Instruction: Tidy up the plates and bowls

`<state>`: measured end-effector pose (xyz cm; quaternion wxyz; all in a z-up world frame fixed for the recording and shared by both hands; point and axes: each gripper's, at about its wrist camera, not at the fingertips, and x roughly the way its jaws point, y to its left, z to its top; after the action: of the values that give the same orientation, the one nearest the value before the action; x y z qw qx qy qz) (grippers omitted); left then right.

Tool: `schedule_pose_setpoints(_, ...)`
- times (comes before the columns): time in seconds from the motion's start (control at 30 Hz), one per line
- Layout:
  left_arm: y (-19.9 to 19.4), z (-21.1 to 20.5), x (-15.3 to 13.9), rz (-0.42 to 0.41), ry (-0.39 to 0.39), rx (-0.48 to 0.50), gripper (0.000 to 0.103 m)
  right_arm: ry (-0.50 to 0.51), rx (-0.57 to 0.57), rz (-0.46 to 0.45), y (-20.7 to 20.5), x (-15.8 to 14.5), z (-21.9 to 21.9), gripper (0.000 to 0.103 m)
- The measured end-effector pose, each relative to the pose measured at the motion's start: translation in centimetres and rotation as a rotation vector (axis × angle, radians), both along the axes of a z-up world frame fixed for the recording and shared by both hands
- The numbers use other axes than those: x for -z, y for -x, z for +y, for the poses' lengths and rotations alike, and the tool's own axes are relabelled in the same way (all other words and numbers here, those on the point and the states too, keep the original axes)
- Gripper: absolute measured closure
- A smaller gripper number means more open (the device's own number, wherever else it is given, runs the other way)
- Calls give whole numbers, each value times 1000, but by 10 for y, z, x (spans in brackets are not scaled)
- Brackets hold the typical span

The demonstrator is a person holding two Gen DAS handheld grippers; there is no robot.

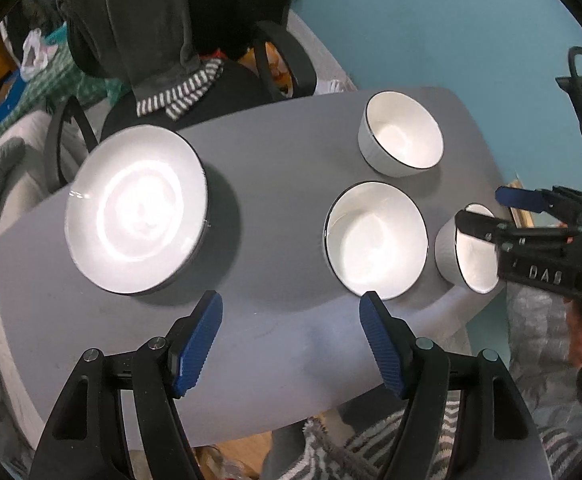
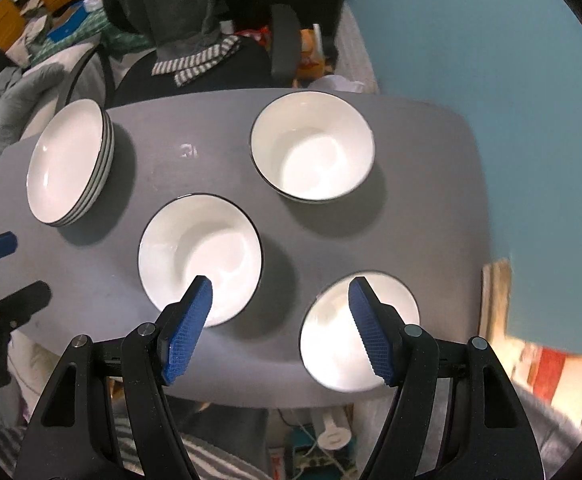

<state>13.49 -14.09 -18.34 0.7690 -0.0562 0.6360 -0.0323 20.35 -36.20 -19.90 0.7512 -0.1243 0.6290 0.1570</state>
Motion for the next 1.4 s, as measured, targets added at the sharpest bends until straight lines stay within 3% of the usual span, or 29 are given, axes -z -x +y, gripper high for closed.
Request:
schedule_pose_setpoints(0.3, -23, 1, 48, 145, 65, -142, 31, -11, -95, 91, -19, 44, 10, 33)
schedule_pose_setpoints(0.6, -31, -10, 85, 217, 51, -160, 31, -4, -129, 151, -26, 70, 17, 33)
schedule_pose_setpoints(0.93, -34, -29, 101, 241, -8, -130, 31, 6, -151, 182, -21, 88, 18, 34)
schedule_pose_setpoints(1.07, -33, -31, 103, 244, -16, -148, 31, -21, -130, 213, -19, 94, 17, 47)
schedule_pose_setpoints(1.2, -38, -26, 107, 261, -19, -172, 31, -26, -133, 221, -15, 96, 15, 53)
schedule_pose_setpoints(1.4, -38, -23, 113, 294, 16, -193, 38, -34, -139, 230, -10, 96, 15, 66)
